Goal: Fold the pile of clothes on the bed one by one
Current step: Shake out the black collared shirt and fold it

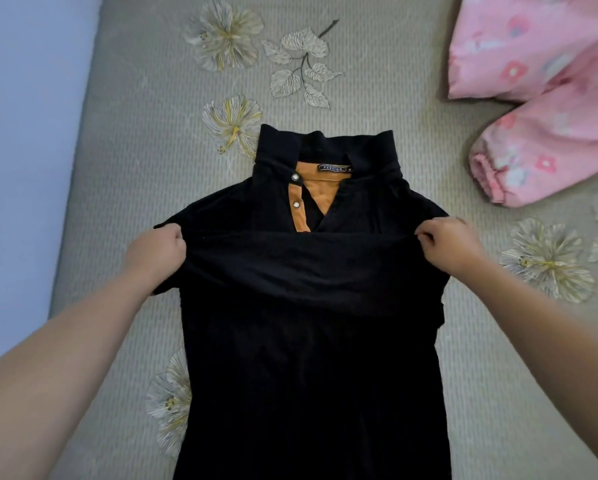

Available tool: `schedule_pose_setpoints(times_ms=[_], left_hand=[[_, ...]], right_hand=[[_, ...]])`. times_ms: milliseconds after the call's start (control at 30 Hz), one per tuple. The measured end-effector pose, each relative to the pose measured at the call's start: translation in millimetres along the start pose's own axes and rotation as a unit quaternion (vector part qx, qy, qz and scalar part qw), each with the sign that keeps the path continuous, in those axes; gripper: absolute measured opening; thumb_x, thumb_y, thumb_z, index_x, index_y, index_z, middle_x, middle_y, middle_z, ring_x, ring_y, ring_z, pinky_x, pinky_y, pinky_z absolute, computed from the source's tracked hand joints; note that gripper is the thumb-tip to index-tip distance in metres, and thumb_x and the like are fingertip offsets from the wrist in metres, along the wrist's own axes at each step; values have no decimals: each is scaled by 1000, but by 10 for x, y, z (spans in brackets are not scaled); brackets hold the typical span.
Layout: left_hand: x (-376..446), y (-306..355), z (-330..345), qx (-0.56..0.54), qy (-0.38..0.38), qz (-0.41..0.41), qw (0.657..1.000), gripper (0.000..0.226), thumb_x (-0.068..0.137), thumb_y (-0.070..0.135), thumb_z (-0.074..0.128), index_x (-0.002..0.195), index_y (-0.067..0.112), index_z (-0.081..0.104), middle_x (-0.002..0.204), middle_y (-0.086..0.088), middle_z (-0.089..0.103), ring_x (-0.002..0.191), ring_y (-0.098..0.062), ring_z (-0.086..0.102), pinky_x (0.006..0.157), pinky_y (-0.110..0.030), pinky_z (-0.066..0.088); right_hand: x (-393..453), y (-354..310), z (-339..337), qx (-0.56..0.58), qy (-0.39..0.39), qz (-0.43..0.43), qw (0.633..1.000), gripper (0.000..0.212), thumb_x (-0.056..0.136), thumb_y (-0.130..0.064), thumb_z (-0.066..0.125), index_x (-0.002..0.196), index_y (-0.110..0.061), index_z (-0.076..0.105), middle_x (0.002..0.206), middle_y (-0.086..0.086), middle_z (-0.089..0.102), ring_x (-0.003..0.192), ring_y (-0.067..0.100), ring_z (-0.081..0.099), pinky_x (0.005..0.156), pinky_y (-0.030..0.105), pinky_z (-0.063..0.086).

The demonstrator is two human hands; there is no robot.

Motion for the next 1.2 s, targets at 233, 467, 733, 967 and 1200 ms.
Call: schedule_pose_setpoints(times_ms=[233,467,733,967,1200], left_hand=[[-119,131,122,77,66,-43,994,28,88,0,36,114,-3,48,115,-28,50,106,-41,46,88,-47,33],[-857,462,563,40,111,226,967,49,84,18,59,128,-1,50,138,-27,40,131,-45,31,104,-58,21],[-1107,470,908,69,-27,189,979,61,93,33,44,145,12,20,154,-13,11,143,-26,3,113,-48,1],[-1173,540,919,98,-58,189,975,58,97,31,35,147,14,12,156,-8,1,143,-23,-4,114,-46,2],[-1886,257,1114,-12,-8,43,999,63,93,24,46,145,5,15,152,-22,7,142,-34,2,113,-49,8]], right_hand=[[-1,-29,64,-19,91,73,993,28,92,-11,43,113,-4,60,114,19,57,113,34,46,108,43,18],[-645,-441,343,-96,188,-128,969,52,84,-39,47,123,-5,56,132,24,50,123,44,45,98,65,23],[-987,2,739,-126,30,-100,987,58,84,0,52,140,-9,35,149,4,30,139,24,24,110,46,-1],[-994,87,734,-91,-42,-45,994,58,94,-8,31,147,-16,9,156,-5,-1,143,15,-5,114,40,-4],[-1569,-65,871,-11,29,-51,998,61,90,-23,51,143,-6,26,154,14,13,142,32,9,113,48,10]])
Point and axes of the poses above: each hand's wrist, its own x-axis towards the middle knuckle, its own z-axis out of the palm, y = z × x, the point moved 1 cm from there along x, towards the middle knuckle
